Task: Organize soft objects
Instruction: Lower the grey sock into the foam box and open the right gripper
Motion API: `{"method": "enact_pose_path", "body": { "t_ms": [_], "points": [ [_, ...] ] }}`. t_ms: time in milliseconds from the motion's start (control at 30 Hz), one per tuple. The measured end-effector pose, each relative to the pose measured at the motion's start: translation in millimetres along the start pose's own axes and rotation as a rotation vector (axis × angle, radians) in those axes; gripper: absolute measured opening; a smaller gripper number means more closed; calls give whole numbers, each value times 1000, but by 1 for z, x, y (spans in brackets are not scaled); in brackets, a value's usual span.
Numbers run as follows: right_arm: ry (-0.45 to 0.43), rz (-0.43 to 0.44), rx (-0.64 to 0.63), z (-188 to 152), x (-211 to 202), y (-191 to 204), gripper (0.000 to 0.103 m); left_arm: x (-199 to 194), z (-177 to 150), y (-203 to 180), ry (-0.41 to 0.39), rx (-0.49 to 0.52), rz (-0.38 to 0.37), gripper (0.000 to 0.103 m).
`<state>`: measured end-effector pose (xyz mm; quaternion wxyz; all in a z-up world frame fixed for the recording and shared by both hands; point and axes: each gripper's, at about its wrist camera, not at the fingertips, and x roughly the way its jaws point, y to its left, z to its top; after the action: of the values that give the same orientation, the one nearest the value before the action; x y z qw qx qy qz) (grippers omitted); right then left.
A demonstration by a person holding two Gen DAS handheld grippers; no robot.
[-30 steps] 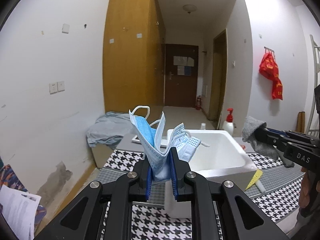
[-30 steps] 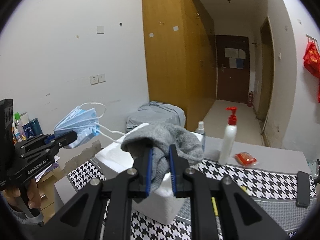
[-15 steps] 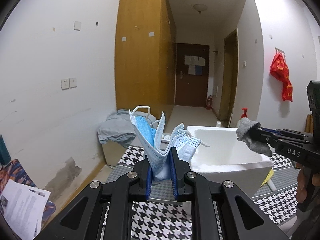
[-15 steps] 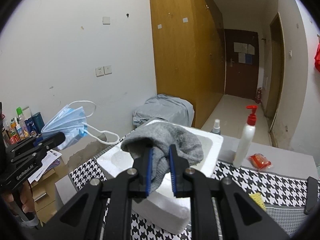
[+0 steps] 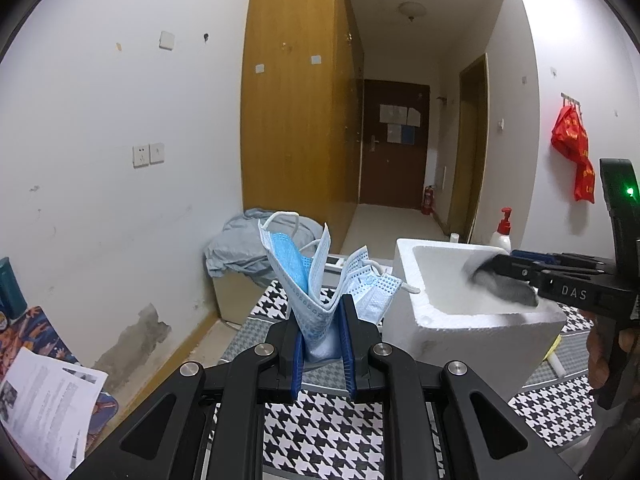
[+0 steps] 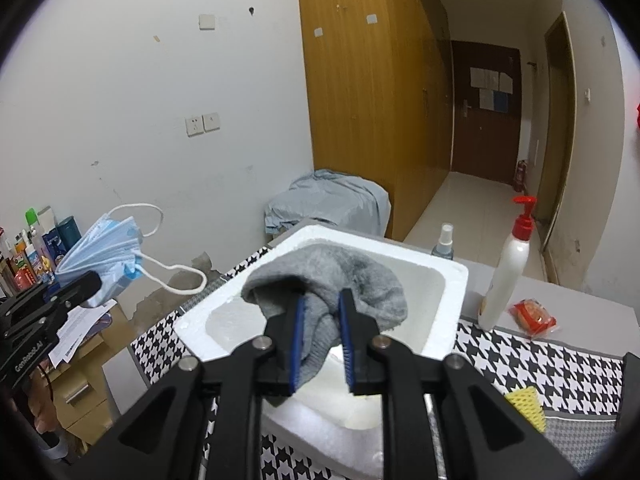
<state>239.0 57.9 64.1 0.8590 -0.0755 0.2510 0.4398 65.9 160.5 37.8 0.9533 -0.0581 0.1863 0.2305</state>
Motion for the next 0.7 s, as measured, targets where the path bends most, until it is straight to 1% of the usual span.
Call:
{"method": "enact_pose_path", "body": {
  "t_ms": [33,67,100,233,400,633,700],
  "points": [
    [3,-16,-3,0,1,0,54,0,0,1,0,-1,-4,17],
    [0,-26,-5,0,1,0,69,0,0,1,-4,-2,-11,17],
    [-10,-35,-8,-1,-1,1,73,1,1,2,-5,-6,-16,17],
    [-31,-39,-19,-2,-9,3,75,2,3,2,-3,-7,-34,17],
    [-41,-63,-7,-8,-18,1,76,1,8,-4,-19,12,-56,17],
    [-65,-106,23,-20,-42,-12,77,3,18,-27,-34,53,-118,17],
    [-77,-125,27,-22,-49,-15,82,6,21,-34,-31,60,-145,17]
  ]
}}
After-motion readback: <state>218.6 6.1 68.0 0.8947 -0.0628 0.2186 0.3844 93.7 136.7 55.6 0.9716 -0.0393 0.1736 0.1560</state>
